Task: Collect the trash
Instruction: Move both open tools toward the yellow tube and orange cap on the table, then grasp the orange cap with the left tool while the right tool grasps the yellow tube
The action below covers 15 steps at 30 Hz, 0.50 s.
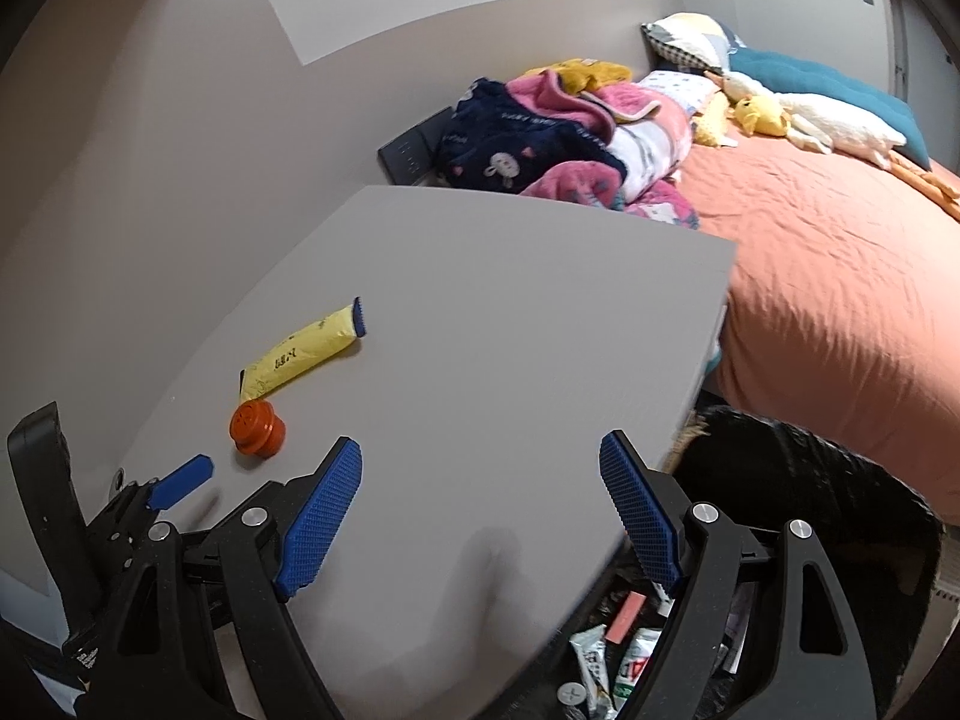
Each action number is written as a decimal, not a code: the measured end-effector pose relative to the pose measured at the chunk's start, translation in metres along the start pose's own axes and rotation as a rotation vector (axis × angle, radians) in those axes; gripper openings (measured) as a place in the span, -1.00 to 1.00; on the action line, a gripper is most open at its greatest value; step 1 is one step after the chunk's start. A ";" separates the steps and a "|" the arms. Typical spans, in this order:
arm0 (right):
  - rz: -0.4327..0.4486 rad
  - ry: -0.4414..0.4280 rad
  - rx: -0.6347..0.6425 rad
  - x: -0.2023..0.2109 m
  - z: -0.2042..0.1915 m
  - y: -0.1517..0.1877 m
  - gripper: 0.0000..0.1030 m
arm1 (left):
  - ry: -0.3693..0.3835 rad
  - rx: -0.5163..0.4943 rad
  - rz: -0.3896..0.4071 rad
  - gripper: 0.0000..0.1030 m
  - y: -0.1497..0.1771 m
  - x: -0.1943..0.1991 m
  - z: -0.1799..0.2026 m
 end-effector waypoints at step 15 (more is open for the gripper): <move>-0.084 -0.042 -0.007 -0.057 -0.045 -0.028 0.59 | -0.005 -0.002 -0.048 0.21 -0.010 -0.039 -0.027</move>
Point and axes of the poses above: each gripper's, at about its wrist camera, not at the fingertips, and x roughly against the way its jaws point, z to its right, y to its underside, the point moved 7 cm from there along -x, roughly the way its jaws point, and after that the axes turned 2 degrees about x, right-handed, at the moved point
